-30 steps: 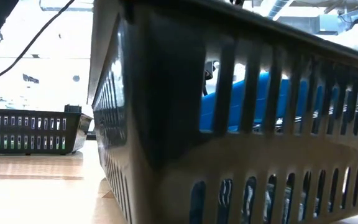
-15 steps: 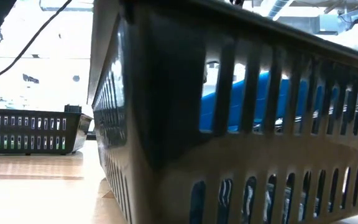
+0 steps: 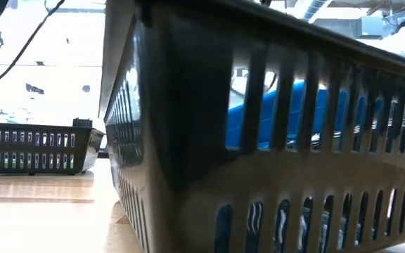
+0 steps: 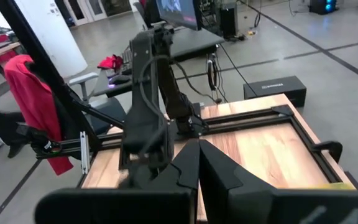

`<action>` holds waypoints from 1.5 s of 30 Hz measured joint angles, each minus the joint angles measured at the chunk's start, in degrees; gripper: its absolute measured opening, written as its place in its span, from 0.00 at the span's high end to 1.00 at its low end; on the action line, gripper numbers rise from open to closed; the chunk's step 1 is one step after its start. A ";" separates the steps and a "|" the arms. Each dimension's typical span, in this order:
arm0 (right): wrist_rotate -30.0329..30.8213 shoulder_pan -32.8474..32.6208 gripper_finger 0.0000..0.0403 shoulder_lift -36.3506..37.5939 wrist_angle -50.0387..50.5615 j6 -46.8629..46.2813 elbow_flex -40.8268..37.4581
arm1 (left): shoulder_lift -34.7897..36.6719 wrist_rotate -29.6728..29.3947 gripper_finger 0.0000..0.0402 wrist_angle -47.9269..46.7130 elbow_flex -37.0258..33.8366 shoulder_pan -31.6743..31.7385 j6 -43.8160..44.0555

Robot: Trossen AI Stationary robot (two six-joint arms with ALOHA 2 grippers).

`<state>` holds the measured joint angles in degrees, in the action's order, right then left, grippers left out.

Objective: Pick & Place School Supplies
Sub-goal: Put the green eraser into the left black bin

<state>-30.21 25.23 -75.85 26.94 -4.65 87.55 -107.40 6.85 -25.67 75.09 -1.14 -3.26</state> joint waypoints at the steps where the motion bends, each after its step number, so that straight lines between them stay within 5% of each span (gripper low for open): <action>1: 0.00 -0.02 1.00 0.00 -0.14 0.00 0.00 | -0.86 1.12 0.98 -0.11 -0.03 -0.05 0.74; 6: -1.38 -0.02 1.00 0.00 0.11 -0.72 0.00 | -5.10 6.24 0.87 -0.33 -0.04 -0.90 3.06; 15: -1.91 -0.02 1.00 0.00 0.51 -0.76 0.00 | -6.64 4.53 0.58 -0.04 0.04 -1.35 0.76; 22: -1.91 -0.02 1.00 0.00 1.02 -0.78 0.00 | -10.33 6.77 0.50 -0.23 0.31 -0.54 1.58; 26: -1.93 -0.02 1.00 0.00 1.53 -0.80 0.00 | -12.55 5.79 0.55 -0.98 0.53 -0.93 0.78; 32: -1.93 0.07 1.00 0.00 1.54 -0.78 0.00 | -14.09 4.88 0.91 -3.08 1.03 -2.59 -2.29; 39: -2.61 0.76 1.00 0.00 2.65 0.03 0.00 | -14.05 0.39 0.91 -3.02 1.03 -4.81 -3.64; 45: -3.02 2.45 1.00 0.00 2.62 0.60 0.00 | -9.58 1.09 0.91 -2.56 -0.06 -0.76 -0.48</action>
<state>-33.23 27.69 -75.85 29.56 -4.05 87.55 -116.98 7.94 -28.23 75.03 -1.89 -3.74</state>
